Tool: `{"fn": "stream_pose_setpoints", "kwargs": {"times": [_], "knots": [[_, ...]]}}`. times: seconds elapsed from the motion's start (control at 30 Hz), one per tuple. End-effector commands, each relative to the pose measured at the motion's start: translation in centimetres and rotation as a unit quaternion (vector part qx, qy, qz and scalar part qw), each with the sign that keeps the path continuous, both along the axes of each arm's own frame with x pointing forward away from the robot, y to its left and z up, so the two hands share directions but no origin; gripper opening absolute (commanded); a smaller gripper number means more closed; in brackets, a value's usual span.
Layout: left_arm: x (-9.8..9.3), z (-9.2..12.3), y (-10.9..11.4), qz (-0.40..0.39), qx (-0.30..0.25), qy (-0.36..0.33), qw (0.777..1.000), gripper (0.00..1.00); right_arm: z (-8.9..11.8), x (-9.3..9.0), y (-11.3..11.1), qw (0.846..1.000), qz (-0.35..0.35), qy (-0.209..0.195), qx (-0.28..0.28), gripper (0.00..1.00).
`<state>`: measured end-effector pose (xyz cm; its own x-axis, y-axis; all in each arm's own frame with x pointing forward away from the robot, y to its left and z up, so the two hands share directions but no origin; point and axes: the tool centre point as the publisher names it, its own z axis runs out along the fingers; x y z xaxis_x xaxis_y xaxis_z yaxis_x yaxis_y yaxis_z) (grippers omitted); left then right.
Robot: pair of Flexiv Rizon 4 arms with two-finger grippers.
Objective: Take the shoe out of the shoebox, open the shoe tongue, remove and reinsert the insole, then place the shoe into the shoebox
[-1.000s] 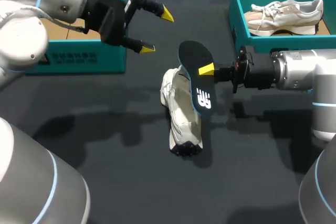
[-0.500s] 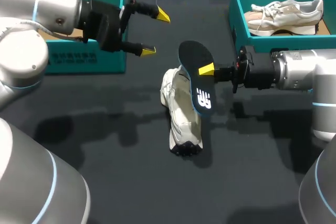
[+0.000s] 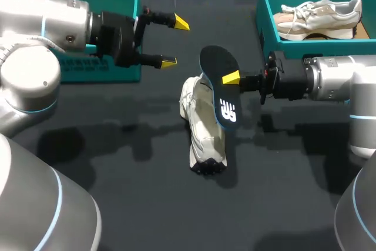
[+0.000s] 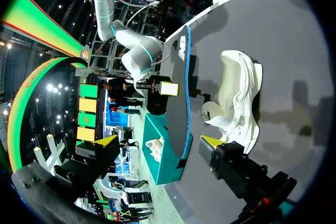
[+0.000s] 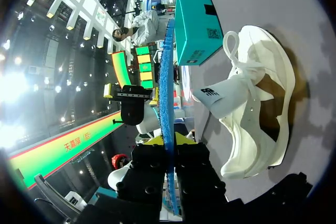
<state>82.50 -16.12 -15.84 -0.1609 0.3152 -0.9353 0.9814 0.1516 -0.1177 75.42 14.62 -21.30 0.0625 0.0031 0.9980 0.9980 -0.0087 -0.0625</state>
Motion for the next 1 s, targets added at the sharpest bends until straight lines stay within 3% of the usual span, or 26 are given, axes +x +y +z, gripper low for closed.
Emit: {"fn": "stream_pose_setpoints", "kwargs": {"times": [0.03,0.3,0.7,1.0], "knots": [[0.1,0.0,-0.1,0.0,0.001,0.0,1.0,1.0,0.0,-0.1,0.1,1.0,-0.001,0.0,-0.001,0.0],[-0.2,-2.5,-1.3,0.005,-0.041,0.015,0.999,1.0,0.0,-0.1,0.1,1.0,-0.001,0.0,-0.001,0.0],[-0.7,-1.8,-1.7,-0.021,-0.041,-0.012,0.999,1.0,0.1,0.1,0.0,1.0,-0.006,-0.001,0.001,0.0],[-1.1,-3.0,-3.0,-0.006,-0.06,0.001,0.998,1.0,1.4,0.8,0.6,0.998,-0.028,-0.017,0.044,0.0]]}}
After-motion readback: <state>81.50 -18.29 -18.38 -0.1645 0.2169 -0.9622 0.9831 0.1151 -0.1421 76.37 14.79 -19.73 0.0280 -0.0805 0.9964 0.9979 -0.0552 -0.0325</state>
